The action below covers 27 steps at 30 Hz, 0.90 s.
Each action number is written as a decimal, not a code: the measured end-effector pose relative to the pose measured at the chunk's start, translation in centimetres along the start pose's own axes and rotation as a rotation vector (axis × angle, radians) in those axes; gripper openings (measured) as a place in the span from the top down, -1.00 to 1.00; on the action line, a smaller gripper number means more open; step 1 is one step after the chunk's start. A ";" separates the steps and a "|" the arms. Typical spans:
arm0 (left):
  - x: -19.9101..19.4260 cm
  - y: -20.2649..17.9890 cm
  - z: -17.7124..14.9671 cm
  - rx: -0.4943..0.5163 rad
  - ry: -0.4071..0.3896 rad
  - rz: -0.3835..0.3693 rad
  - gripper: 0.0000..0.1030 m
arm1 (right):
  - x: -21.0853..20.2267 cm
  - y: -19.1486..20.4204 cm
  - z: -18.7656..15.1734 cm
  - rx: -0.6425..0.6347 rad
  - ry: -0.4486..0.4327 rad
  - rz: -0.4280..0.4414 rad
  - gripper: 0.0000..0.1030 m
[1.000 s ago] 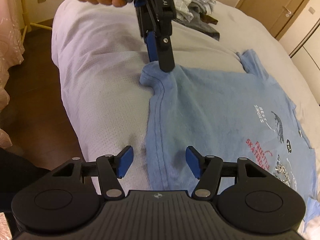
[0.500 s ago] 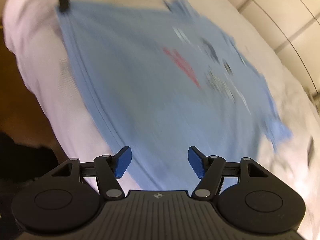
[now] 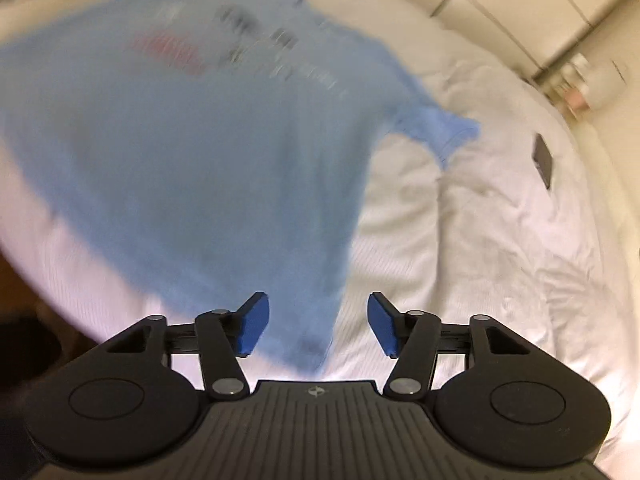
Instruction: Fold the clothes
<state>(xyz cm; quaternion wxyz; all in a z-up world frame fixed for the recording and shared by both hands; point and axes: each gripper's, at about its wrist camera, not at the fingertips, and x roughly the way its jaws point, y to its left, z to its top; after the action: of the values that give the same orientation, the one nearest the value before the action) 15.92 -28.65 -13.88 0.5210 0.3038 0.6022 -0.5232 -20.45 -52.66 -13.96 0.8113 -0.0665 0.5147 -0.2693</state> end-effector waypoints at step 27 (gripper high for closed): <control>-6.1 -7.0 10.6 -0.110 -0.225 0.352 0.42 | 2.8 -13.7 5.4 0.275 -0.120 0.119 -0.06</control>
<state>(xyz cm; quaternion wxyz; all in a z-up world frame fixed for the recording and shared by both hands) 14.50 -39.51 -4.97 0.6841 0.3149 0.5056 -0.4209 -19.92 -66.62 -8.49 0.8565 0.0599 0.4266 -0.2844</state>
